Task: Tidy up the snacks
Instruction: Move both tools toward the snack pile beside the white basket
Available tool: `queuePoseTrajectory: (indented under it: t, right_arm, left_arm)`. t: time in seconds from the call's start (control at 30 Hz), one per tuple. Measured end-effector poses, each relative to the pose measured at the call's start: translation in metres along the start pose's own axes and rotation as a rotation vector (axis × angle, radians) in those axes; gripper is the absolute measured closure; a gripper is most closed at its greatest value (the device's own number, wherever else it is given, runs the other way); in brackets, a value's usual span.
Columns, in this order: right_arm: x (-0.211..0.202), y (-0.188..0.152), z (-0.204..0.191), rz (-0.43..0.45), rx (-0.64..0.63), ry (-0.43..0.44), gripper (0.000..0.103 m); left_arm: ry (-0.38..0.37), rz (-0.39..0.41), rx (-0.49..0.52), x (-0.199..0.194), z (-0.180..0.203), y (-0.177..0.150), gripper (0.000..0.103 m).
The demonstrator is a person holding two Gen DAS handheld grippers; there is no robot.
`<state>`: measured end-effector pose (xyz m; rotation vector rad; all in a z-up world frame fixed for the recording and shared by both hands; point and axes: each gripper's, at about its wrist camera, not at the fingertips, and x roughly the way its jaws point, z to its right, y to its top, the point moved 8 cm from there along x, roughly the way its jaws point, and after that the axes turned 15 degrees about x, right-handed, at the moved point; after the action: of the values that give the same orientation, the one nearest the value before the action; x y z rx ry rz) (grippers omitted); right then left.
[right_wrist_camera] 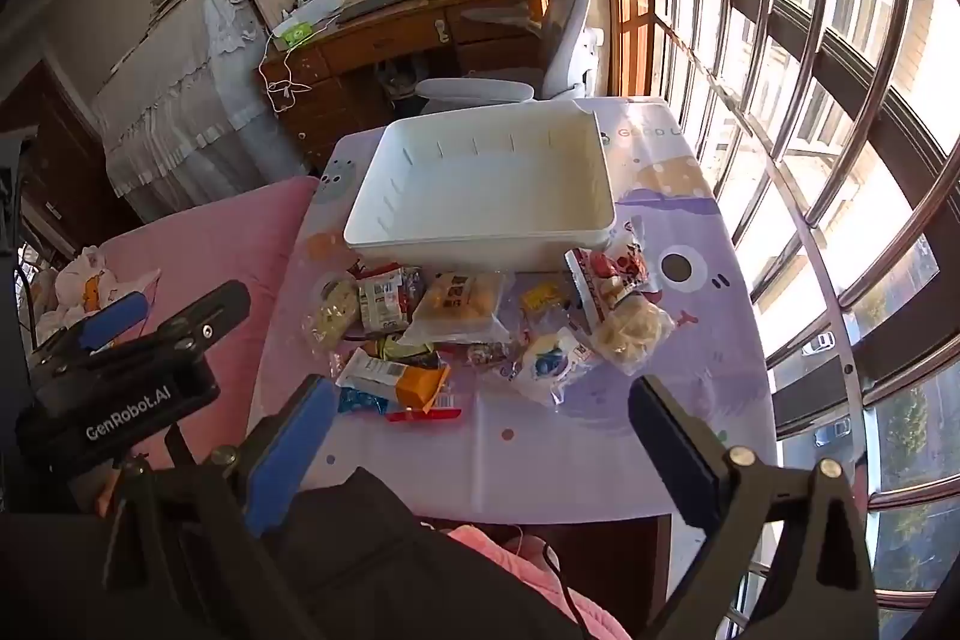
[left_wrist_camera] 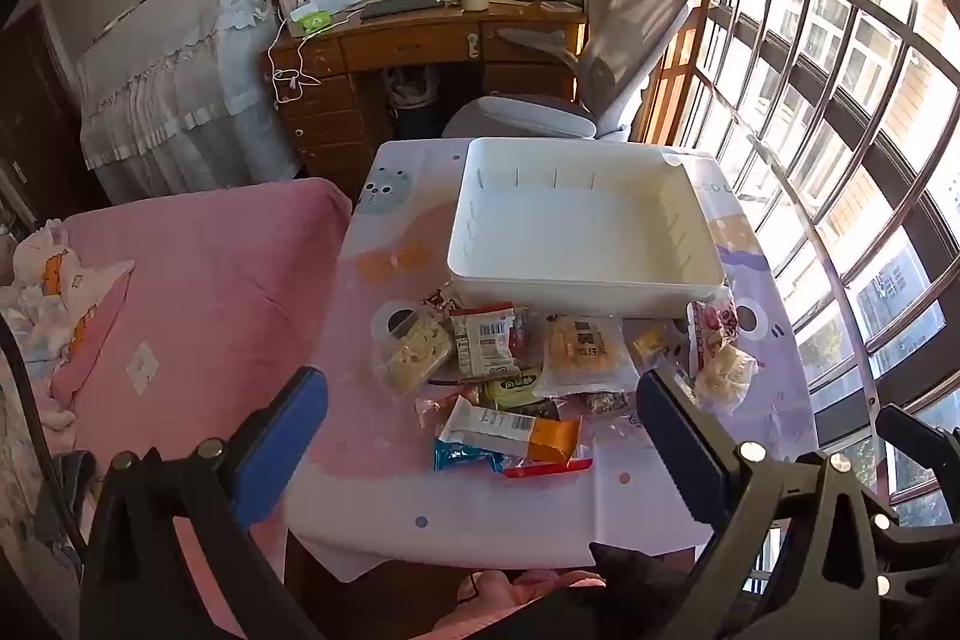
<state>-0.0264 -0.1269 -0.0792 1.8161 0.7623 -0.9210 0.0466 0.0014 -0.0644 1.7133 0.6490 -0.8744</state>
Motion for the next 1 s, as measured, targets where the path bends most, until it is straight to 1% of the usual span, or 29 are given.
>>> queuePoseTrajectory:
  t: [0.17,0.33,0.8,1.0]
  right_arm:
    - [0.001,0.0,0.0,-0.005,0.0,-0.002,0.004]
    - [0.001,-0.001,-0.001,-0.003,0.003,0.001,0.004]
    - [0.004,-0.002,-0.002,0.005,0.011,-0.003,0.004]
    - [-0.002,-0.01,-0.006,0.022,0.014,-0.026,0.004]
  left_arm:
    - [0.009,0.0,0.004,0.005,-0.005,-0.003,0.001]
    - [0.019,-0.004,0.013,-0.003,-0.012,-0.004,0.001]
    - [0.024,-0.007,0.016,0.0,-0.007,-0.002,0.003]
    - [0.014,-0.005,0.022,-0.004,-0.015,-0.013,0.003]
